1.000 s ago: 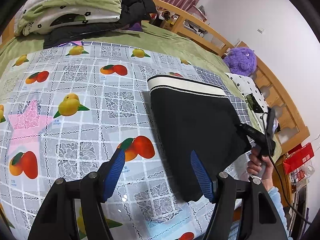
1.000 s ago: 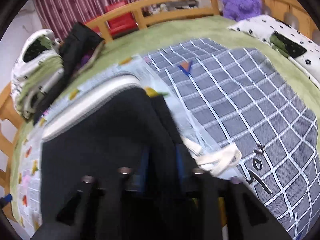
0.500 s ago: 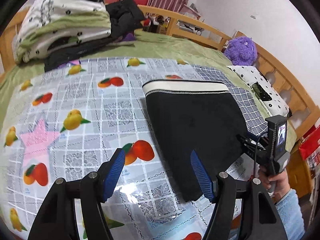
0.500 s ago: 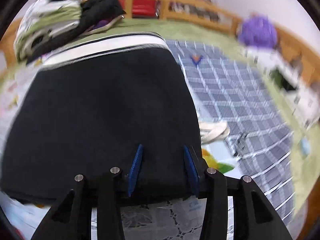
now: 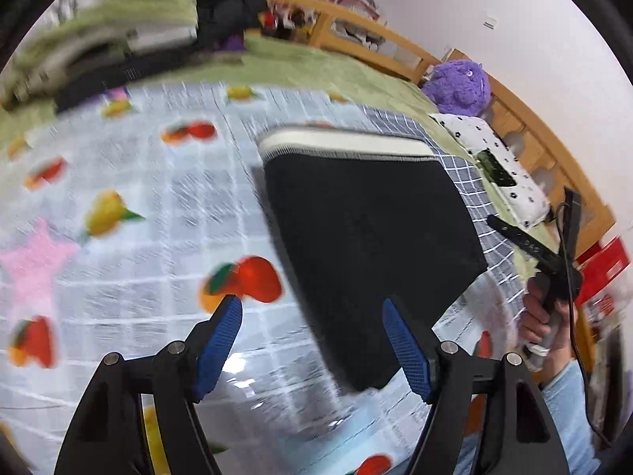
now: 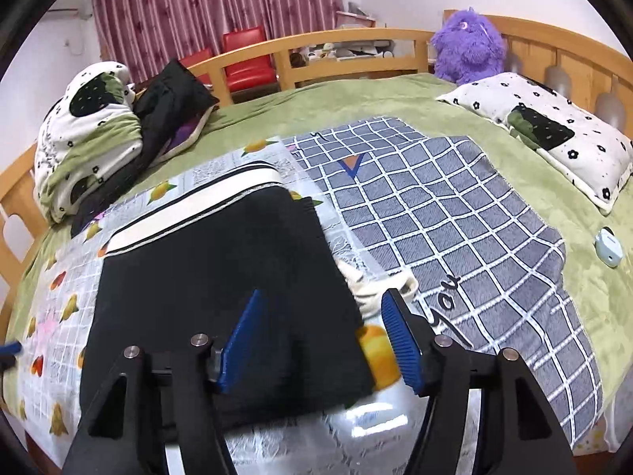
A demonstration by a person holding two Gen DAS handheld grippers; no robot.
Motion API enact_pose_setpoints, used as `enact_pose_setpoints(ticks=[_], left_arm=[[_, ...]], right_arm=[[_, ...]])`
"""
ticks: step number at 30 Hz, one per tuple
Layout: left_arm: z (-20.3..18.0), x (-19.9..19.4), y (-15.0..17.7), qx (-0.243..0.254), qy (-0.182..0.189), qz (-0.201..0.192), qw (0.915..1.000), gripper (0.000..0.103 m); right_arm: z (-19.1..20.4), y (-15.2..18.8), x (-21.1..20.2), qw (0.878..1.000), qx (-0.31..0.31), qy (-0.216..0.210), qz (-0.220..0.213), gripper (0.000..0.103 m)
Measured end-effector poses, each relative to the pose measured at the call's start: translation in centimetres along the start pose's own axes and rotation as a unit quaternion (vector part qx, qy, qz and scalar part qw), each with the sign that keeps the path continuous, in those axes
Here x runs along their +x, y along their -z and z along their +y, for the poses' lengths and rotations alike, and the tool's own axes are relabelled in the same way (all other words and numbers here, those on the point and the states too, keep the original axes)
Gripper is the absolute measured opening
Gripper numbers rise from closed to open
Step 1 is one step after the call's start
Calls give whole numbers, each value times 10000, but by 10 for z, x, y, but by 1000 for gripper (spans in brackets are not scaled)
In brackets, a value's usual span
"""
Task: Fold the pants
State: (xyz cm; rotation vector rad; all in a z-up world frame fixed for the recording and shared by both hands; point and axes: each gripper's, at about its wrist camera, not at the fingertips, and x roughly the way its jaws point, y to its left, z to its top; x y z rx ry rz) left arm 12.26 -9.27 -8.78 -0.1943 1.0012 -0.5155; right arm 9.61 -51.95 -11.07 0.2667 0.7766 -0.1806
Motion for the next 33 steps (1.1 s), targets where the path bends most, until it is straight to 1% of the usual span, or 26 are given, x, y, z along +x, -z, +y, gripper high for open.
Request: enact_pose_setpoints(ticks=[4, 5, 7, 8, 10, 11, 12, 13, 15, 16, 17, 18, 19, 20, 21, 22, 23, 24, 25, 26, 27, 29, 31, 32, 33], left_arm=[[12, 58, -8, -392, 476, 234, 9978, 72], [14, 71, -9, -453, 522, 296, 9972, 72], [20, 95, -10, -570, 660, 455, 9952, 70], [24, 108, -10, -661, 889, 523, 9925, 70], [27, 118, -9, -800, 1153, 464, 9890, 69], [24, 122, -11, -791, 1247, 420, 9881, 68], [20, 127, -13, -763, 1293, 433, 9877, 62], [15, 132, -15, -771, 1276, 445, 9878, 59], [7, 137, -15, -779, 1077, 323, 9906, 46], [6, 136, -14, -754, 1021, 280, 9915, 41], [7, 129, -13, -781, 1077, 199, 9909, 31], [11, 123, -15, -826, 1214, 156, 9890, 25], [16, 112, -18, -917, 1402, 113, 9858, 25], [23, 106, -23, -1045, 1469, 58, 9836, 24], [34, 92, -26, -1247, 1525, -73, 9804, 23], [42, 80, -31, -1258, 1501, -154, 9805, 23], [51, 65, -35, -1174, 1392, -244, 9830, 23], [66, 46, -38, -1195, 1294, -407, 9835, 23], [75, 36, -41, -1172, 1217, -423, 9847, 23], [90, 19, -42, -1122, 1078, -392, 9870, 23], [102, 9, -42, -1130, 982, -393, 9879, 23], [125, -12, -37, -1075, 658, -370, 9913, 23], [145, -25, -27, -1061, 335, -330, 9932, 28], [156, -28, -19, -1105, 159, -196, 9936, 32], [165, -26, -16, -1153, 48, -76, 9933, 36]], right_arm=[[2, 4, 39, 9988, -8, -26, 484, 62], [1, 6, 50, 9981, -45, -15, 610, 62], [-3, 9, 57, 9984, -16, -185, 542, 64], [-5, 7, 60, 9979, -1, -270, 594, 64], [-7, 4, 66, 9965, 107, -421, 712, 64], [-8, 2, 70, 9956, 217, -500, 766, 64], [-10, 2, 74, 9946, 330, -553, 808, 64], [-10, 2, 77, 9940, 390, -589, 838, 64], [-7, 0, 78, 9936, 401, -614, 861, 60], [-5, 0, 76, 9936, 401, -605, 866, 58], [-4, -2, 75, 9934, 426, -612, 873, 54], [-2, -2, 72, 9934, 453, -601, 866, 53], [1, -2, 68, 9937, 446, -572, 857, 49], [5, -2, 62, 9939, 423, -560, 848, 42], [12, -2, 53, 9934, 421, -643, 851, 38], [19, -1, 45, 9921, 419, -804, 871, 30], [30, 2, 35, 9902, 389, -1008, 880, 25], [46, 5, 27, 9887, 262, -1175, 895, 23], [63, 8, 22, 9874, 125, -1272, 936, 21], [80, 12, 19, 9853, 33, -1384, 1000, 20], [99, 16, 18, 9825, -32, -1515, 1080, 19], [134, 26, 18, 9764, -178, -1770, 1227, 19], [164, 38, 18, 9717, -367, -1932, 1307, 19], [177, 43, 18, 9712, -513, -1940, 1281, 19], [188, 48, 19, 9724, -682, -1864, 1225, 20]])
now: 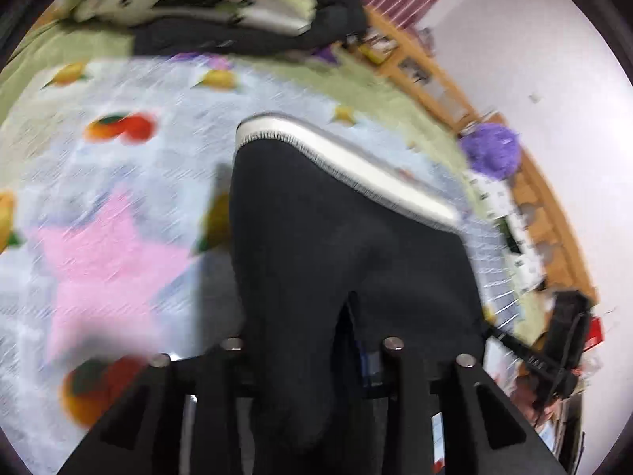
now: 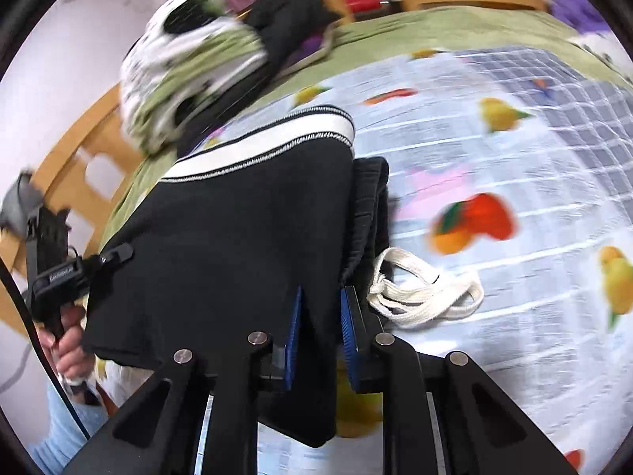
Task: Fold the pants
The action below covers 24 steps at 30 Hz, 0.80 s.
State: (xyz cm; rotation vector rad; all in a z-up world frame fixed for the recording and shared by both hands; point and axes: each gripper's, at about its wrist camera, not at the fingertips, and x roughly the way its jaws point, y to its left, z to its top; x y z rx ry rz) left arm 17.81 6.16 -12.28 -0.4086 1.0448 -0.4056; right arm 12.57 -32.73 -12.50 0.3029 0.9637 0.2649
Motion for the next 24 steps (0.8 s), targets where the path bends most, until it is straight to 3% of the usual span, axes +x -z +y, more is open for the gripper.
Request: enact_pose_setpoints(ticks=[2, 4, 6, 7, 10, 13, 17, 19, 21, 22, 23, 24], left_arm=[[15, 2, 11, -124, -231, 120, 9996, 38], [23, -6, 22, -107, -459, 0, 9989, 39], [23, -19, 33, 24, -520, -168, 9985, 57], [24, -25, 37, 67, -489, -219, 9985, 60], [22, -46, 52, 263, -473, -408, 9977, 62], [28, -58, 66, 398, -532, -433, 9969, 66], [44, -60, 81, 223, -441, -212, 9986, 66], [51, -66, 91, 216, -223, -154, 9994, 66], [53, -73, 101, 368, 41, -93, 9993, 66], [52, -76, 106, 451, 115, -88, 9989, 66], [51, -78, 111, 555, 156, -83, 9983, 66], [47, -78, 117, 687, 151, -58, 9975, 66]], right_arm=[[9, 4, 13, 9993, -218, 301, 79, 27], [3, 8, 30, 9974, -173, 567, 411, 30], [-3, 4, 24, 9978, -55, 405, 513, 31], [-6, 3, 18, 9980, -17, 344, 522, 31], [-6, -5, -6, 9992, 51, 387, -62, 31], [0, -28, -7, 9988, -13, 245, -417, 39], [6, -56, 26, 9986, 151, 291, -427, 44], [10, -61, 53, 9989, 95, 431, -130, 44], [17, -58, 71, 9980, -129, 623, -9, 41], [22, -58, 67, 9979, -244, 592, -94, 24], [27, -60, 58, 9973, -249, 653, -206, 15], [28, -61, 53, 9977, -201, 596, -243, 14]])
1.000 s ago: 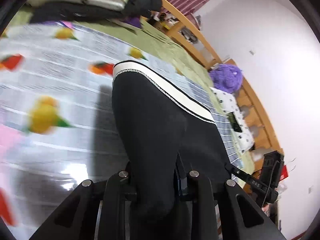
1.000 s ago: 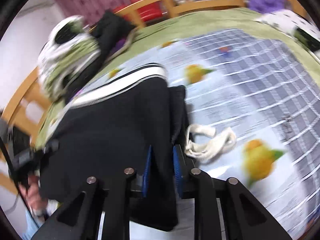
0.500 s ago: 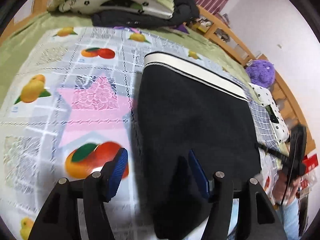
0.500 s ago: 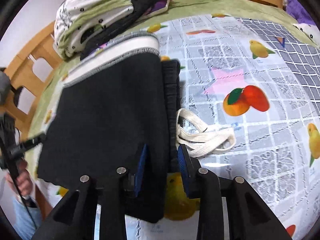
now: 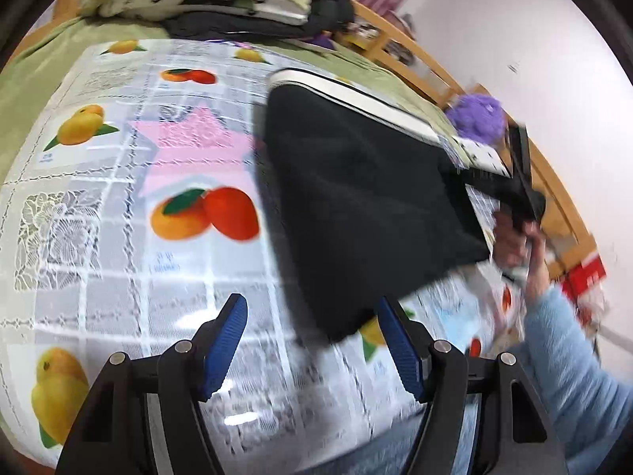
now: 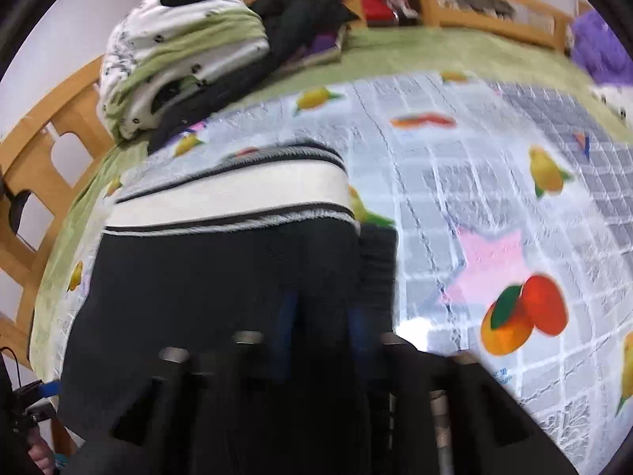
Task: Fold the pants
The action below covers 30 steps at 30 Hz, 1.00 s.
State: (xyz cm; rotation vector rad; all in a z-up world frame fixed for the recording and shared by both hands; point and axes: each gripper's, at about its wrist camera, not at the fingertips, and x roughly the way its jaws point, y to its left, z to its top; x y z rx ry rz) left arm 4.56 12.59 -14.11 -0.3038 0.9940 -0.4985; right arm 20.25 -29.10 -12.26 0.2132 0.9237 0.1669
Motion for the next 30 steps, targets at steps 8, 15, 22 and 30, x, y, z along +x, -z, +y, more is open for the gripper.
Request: enact_pose_setpoints(ticks=[8, 15, 22, 30], left_arm=[[-33, 27, 12, 443, -814, -100, 9957, 64], [-32, 3, 17, 218, -1337, -1029, 9854, 11], [-7, 7, 31, -140, -1270, -377, 9911, 27], [8, -37, 18, -185, -1592, -875, 9832, 49]], right_arm=[[-16, 20, -9, 9980, 499, -231, 309, 30], [4, 59, -34, 9995, -200, 199, 132, 12], [9, 62, -35, 9984, -418, 169, 332, 21], [-14, 19, -48, 9995, -116, -123, -252, 34]])
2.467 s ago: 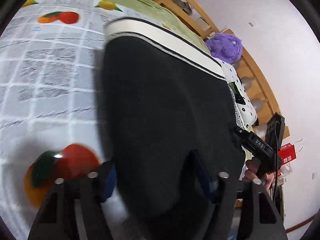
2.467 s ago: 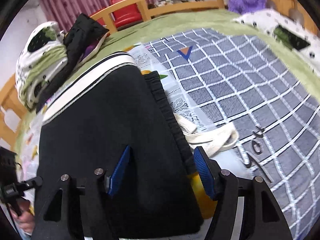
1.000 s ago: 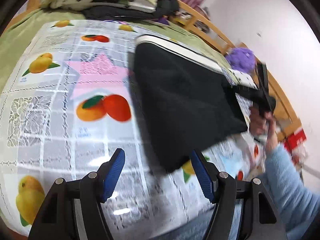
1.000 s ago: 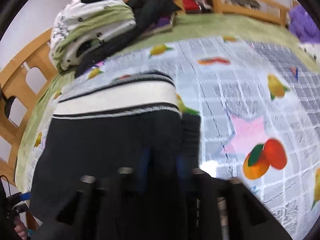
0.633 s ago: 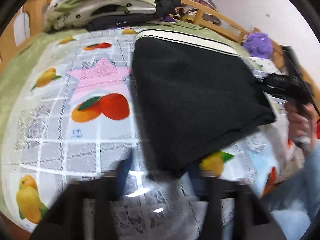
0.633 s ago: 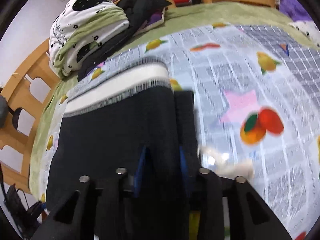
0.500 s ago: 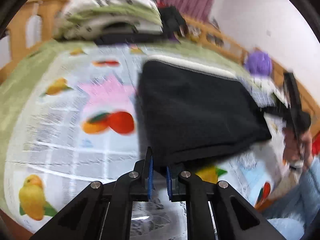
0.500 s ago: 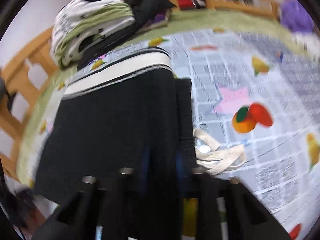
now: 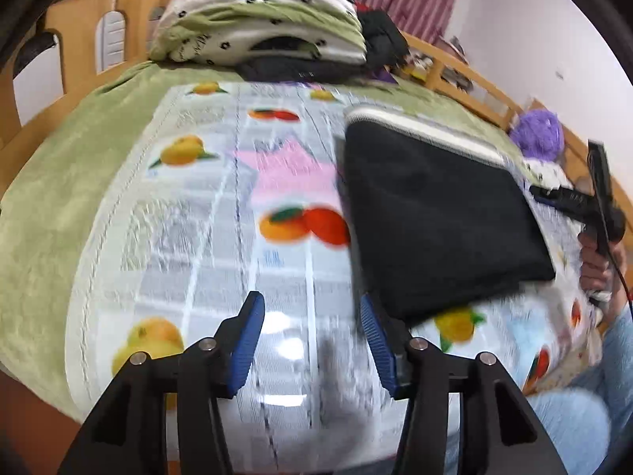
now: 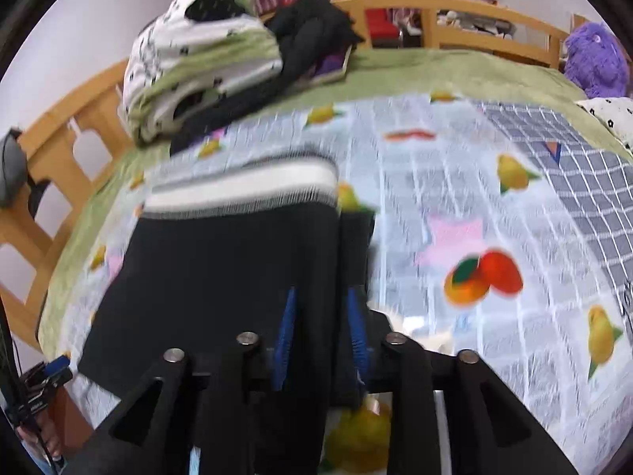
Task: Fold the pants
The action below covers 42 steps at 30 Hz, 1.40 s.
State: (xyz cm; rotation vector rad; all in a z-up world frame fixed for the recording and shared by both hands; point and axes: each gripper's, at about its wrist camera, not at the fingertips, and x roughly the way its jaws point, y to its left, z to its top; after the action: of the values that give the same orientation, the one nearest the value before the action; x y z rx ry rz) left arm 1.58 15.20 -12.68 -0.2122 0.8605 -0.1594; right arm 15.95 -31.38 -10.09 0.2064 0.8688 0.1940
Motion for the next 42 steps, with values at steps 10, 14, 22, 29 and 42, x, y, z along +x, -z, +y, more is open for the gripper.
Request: enact_pose_setpoints(ticks=[10, 14, 22, 29, 42], left_arm=[[-30, 40, -55, -216, 488, -57, 9986, 49], [-41, 42, -58, -89, 504, -186, 9985, 50], [-63, 34, -53, 122, 822, -178, 9964, 50], [-86, 47, -19, 535, 1074, 243, 9925, 50], [-84, 40, -43, 542, 484, 24, 9974, 53]], right_arm=[[0, -29, 34, 9986, 205, -480, 71, 11], [-1, -23, 35, 9988, -384, 279, 111, 11], [-21, -10, 25, 9986, 363, 296, 234, 28], [21, 50, -6, 9977, -587, -72, 329, 27], [19, 39, -15, 9973, -641, 327, 161, 40]])
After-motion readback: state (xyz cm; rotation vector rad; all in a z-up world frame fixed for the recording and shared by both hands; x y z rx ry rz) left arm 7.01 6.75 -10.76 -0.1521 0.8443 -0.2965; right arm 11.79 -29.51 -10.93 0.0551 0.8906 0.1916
